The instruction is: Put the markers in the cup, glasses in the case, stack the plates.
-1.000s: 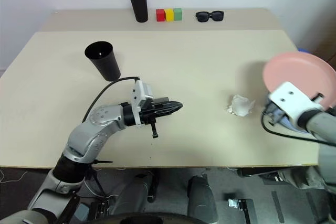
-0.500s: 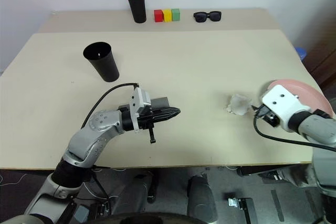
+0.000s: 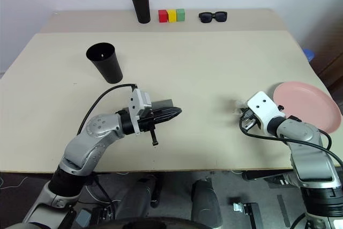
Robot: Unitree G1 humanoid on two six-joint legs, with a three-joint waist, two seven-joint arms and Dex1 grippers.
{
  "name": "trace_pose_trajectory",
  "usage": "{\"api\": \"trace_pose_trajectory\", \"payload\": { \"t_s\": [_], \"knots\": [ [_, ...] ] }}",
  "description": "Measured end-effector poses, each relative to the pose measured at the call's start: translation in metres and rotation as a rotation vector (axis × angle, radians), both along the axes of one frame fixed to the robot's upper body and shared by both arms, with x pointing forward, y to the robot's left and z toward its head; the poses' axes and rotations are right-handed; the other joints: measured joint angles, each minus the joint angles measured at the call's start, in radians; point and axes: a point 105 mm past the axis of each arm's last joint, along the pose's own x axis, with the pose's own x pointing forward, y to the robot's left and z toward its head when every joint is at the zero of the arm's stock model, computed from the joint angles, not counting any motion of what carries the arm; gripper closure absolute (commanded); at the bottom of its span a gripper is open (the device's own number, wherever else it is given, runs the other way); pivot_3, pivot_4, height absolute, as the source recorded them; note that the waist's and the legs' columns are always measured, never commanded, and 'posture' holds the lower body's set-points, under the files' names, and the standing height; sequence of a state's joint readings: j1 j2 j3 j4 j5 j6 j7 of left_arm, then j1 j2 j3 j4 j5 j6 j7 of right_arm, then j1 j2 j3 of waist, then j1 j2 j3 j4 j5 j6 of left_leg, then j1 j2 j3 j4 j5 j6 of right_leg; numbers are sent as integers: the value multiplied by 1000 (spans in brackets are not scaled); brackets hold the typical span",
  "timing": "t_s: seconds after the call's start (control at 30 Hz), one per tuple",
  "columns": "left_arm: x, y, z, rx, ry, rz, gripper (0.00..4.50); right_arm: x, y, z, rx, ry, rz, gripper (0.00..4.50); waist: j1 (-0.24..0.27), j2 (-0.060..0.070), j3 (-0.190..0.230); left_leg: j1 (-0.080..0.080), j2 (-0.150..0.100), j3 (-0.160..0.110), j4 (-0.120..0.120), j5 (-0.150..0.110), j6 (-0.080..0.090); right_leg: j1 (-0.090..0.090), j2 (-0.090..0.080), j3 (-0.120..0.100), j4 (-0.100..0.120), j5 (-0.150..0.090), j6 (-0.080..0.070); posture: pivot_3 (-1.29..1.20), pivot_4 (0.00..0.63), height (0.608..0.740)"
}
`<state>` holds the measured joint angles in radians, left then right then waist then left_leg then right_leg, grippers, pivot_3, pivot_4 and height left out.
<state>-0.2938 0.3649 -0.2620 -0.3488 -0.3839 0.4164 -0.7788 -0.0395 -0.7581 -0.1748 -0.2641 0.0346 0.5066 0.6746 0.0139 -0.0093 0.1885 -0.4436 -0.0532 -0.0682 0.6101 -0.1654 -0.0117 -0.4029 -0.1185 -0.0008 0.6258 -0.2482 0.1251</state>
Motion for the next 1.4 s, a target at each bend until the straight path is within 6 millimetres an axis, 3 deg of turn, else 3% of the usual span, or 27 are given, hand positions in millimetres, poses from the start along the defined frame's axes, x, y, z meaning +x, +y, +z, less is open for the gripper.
{"api": "trace_pose_trajectory", "payload": {
  "t_s": [0.13, 0.33, 0.43, 0.6, 0.7, 0.8, 1.0, 1.17, 1.4],
  "knots": [
    [-2, -2, -2, 6, 11, -23, 4500, -3, -11, 19, -8, -72, -53, 4415, 1, 0, 0, 0, 0, 0, 0, 0, 0, 0, 0, 0, 0, 0, 0, 0, 150, 740],
    [-2, -13, -5, 11, 26, -94, 4500, -11, -71, 76, -101, -239, -320, 4415, 1, 0, 0, 0, 0, 1, 0, 0, 0, 0, 0, 0, 0, 0, 0, 0, 150, 740],
    [2, -15, -5, 10, 26, -99, 4500, -20, -96, 72, -138, -200, -414, 3512, 1, 0, 0, 0, 0, 3, 0, 0, 0, 0, 0, -1, 0, 0, 0, 0, 150, 740],
    [4, -16, -3, -3, 16, -101, 4500, -22, -105, 59, -181, -154, -442, 964, -6, 1, 0, 0, 0, 4, 0, 0, 1, 0, 0, 0, 0, 0, 0, 0, 150, 740],
    [10, -10, -2, -12, 12, -51, 4500, -7, -89, 66, -211, -211, -364, 964, -10, 2, -1, 1, 1, 4, 0, 0, 1, 0, 0, 0, 0, 0, 0, 0, 150, 740],
    [19, 13, -1, -45, 24, 86, 4500, 10, -60, 73, -156, -267, -237, 964, -12, 2, 0, 0, 1, 2, 0, -1, 1, 0, 0, 0, 0, 0, 1, 0, 150, 740],
    [28, 93, 7, -82, 10, 475, 4500, 41, 5, 71, 122, -286, 10, 964, -11, 1, 1, 0, 1, 0, 0, -1, 1, 0, 0, 0, 0, 0, 1, 0, 150, 740],
    [12, 157, -11, 14, 17, 766, 4500, 63, 31, 63, 247, -239, 134, 964, -2, 1, 1, 0, 0, 0, 0, -1, 1, 0, 0, 0, -1, 0, 1, 0, 150, 740],
    [1, 180, 2, 52, -62, 922, 4500, 80, 55, 47, 313, -154, 262, 964, -3, 1, 1, 0, 0, 0, -1, -1, 0, 0, 0, 0, -3, 0, 0, 0, 150, 740]
  ]
}}
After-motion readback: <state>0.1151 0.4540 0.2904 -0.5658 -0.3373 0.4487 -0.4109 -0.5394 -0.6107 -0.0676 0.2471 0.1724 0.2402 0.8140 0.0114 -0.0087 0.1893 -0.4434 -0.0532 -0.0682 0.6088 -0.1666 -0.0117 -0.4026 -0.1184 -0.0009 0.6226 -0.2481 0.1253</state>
